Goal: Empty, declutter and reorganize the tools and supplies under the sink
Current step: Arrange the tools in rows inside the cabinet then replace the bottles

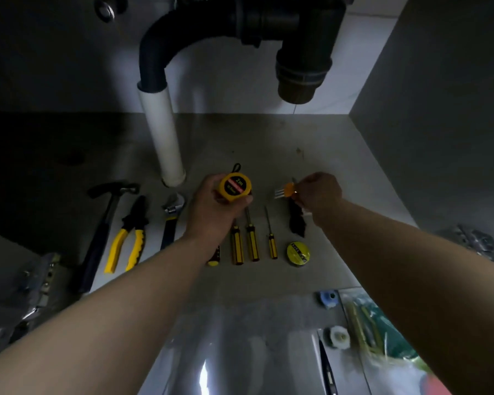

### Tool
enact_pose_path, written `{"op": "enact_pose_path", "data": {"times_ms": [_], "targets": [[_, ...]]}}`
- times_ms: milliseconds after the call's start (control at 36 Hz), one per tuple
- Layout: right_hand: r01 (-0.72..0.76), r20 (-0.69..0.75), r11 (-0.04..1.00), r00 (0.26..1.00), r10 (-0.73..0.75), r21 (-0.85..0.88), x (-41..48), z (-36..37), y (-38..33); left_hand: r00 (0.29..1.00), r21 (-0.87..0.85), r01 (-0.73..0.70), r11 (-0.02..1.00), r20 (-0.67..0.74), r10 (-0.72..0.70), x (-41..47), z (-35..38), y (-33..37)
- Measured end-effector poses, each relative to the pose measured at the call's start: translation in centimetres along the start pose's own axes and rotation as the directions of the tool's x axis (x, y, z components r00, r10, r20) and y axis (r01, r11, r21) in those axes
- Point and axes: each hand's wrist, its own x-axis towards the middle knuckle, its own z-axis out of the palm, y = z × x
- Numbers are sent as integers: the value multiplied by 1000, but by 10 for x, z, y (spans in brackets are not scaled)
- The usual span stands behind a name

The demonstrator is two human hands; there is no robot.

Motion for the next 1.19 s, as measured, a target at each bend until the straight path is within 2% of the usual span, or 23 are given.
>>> {"op": "enact_pose_path", "data": {"times_ms": [56, 139, 194, 306, 444, 500, 583, 694, 750, 806, 889, 944, 1056, 1194], "targets": [[0, -1, 1000, 1000, 0, 22, 17, 9, 1, 1000, -24, -10, 1000, 15, 10, 0, 0, -4], [-31, -72, 1000, 997, 31, 1, 30, 21, 1, 1000, 46, -26, 999, 18, 25, 1, 0, -11], [-33, -70, 999, 997, 36, 43, 33, 25, -1, 1000, 65, -21, 998, 14, 20, 3, -2, -14], [14, 29, 998, 999, -16, 66, 40, 29, -2, 1000, 65, -15, 998, 10, 15, 8, -5, -13], [13, 70, 998, 997, -17, 58, 41, 36, -1, 1000, 41, -13, 999, 8, 12, 10, -10, -12], [24, 26, 1000, 999, -24, -6, 37, 39, -3, 1000, 37, -13, 999, -5, 14, 11, -11, -12], [11, 6, 999, 1000, -11, 45, 29, 41, -4, 1000, 19, -3, 1000, -8, 3, 12, -12, -12], [69, -15, 998, 997, -69, -14, 7, 35, -7, 1000, 11, 2, 1000, -1, -2, 14, -12, -12], [130, 23, 990, 991, -131, 51, -11, 30, -12, 1000, 22, 3, 1000, 4, -3, 13, -11, -11], [162, 128, 979, 976, -178, 127, -31, 26, -21, 1000, 46, -8, 999, -1, 8, 10, -10, -10], [200, 338, 978, 918, -208, 61, -58, 25, -35, 998, 93, -65, 994, 7, 64, 5, -5, -8], [227, 394, 974, 896, -208, -4, -69, 29, -42, 991, 103, -132, 986, 19, 130, 1, -2, -9], [321, 397, 934, 886, -239, -155, -79, 42, -53, 977, 120, -208, 971, 74, 201, -2, -2, -7], [202, 292, 979, 936, -199, 18, -64, 46, -50, 975, 71, -189, 979, 135, 179, 7, -12, -14]]}}
